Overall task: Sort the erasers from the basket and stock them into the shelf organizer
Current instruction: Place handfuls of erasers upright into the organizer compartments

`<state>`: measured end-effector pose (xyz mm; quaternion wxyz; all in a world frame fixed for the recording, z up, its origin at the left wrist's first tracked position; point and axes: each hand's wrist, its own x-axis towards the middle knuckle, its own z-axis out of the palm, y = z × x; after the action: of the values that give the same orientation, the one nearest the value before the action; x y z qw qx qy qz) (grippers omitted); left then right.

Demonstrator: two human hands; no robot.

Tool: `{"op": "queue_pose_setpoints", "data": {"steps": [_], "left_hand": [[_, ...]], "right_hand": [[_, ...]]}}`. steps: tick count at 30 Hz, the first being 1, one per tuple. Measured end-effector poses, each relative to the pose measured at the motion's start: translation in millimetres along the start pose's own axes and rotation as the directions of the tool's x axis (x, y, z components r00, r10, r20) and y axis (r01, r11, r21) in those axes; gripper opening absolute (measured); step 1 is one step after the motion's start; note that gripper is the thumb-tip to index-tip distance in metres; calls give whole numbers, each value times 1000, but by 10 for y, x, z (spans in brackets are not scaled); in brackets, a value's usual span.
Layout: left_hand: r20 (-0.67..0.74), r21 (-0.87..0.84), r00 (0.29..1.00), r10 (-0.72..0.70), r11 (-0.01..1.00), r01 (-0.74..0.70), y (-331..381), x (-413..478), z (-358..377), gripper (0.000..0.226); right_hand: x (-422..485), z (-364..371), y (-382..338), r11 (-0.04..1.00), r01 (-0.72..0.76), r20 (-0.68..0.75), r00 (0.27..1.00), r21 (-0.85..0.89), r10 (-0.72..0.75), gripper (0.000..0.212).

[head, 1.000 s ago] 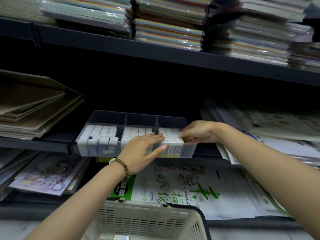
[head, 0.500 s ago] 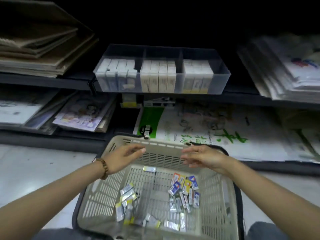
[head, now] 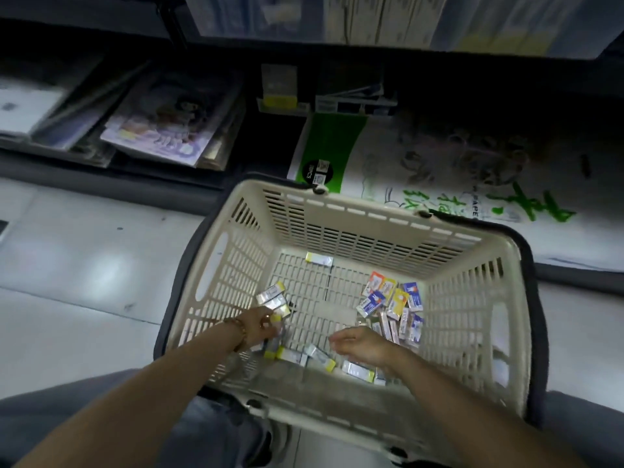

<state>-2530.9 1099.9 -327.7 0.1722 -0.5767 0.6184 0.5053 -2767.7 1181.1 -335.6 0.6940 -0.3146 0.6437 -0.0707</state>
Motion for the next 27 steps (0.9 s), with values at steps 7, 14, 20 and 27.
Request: {"op": "queue_pose_setpoints", "data": {"steps": [7, 14, 20, 27], "left_hand": [[-32, 135, 999, 3, 991, 1, 64, 199, 69, 47], [38, 424, 985, 166, 890, -166, 81, 297, 206, 29], [37, 104, 995, 94, 990, -97, 57, 348, 238, 20], [-19, 35, 993, 118, 992, -118, 92, 346, 252, 28]], "right_hand": [[226, 340, 130, 997, 5, -46, 999, -76, -8, 37], [326, 380, 200, 994, 61, -114, 991, -90, -71, 27], [265, 261, 218, 994, 86, -103, 990, -66, -92, 12], [230, 415, 259, 981, 68, -55, 995, -179, -79, 16]]}}
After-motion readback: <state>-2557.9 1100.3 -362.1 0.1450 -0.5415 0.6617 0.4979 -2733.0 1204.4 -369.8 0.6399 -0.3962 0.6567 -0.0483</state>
